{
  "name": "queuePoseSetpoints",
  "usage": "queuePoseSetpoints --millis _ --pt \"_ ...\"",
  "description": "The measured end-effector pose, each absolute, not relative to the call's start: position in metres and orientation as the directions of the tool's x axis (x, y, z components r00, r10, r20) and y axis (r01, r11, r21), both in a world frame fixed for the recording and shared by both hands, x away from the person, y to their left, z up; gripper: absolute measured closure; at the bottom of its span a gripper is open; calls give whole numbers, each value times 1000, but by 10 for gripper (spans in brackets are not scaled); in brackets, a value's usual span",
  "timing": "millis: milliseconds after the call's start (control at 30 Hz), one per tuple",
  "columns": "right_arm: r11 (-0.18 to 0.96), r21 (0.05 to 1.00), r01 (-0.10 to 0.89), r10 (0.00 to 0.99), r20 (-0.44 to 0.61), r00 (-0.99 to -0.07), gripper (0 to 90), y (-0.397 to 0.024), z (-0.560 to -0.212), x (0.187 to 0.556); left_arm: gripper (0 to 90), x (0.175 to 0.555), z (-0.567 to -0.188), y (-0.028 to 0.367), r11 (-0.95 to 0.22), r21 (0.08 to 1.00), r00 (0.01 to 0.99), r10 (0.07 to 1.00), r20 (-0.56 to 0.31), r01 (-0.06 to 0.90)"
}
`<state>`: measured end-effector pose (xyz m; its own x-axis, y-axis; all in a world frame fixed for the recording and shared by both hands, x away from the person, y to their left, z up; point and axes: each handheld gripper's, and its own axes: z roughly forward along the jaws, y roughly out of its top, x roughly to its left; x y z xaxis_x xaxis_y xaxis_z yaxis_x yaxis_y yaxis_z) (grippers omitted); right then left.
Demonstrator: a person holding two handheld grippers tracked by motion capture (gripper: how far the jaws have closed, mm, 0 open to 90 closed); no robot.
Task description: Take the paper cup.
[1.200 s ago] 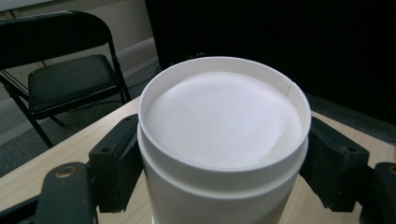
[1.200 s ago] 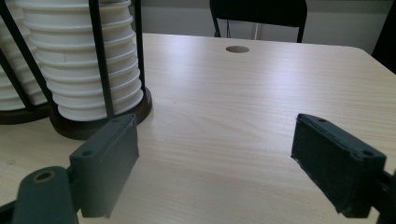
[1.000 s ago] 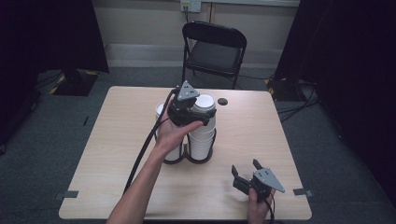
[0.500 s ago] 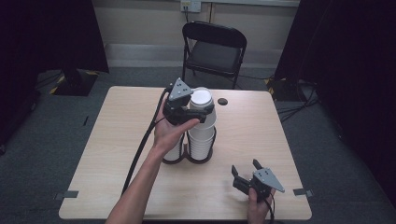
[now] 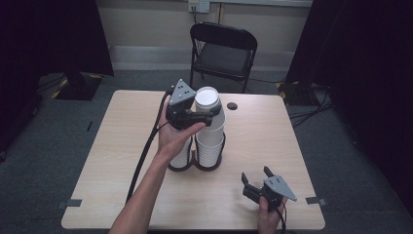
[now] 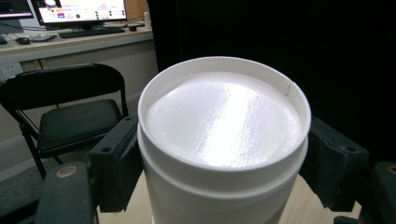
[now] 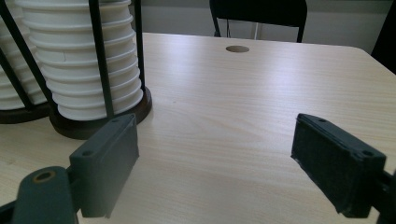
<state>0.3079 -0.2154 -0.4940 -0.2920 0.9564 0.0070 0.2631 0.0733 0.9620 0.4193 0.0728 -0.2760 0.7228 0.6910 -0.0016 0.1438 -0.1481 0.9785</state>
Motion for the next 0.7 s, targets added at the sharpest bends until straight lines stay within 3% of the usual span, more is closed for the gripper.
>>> queuePoseSetpoints --millis 700 --pt "75 961 265 956 6 -293 143 -215 -494 308 225 413 -267 84 -62 993 719 694 -31 102"
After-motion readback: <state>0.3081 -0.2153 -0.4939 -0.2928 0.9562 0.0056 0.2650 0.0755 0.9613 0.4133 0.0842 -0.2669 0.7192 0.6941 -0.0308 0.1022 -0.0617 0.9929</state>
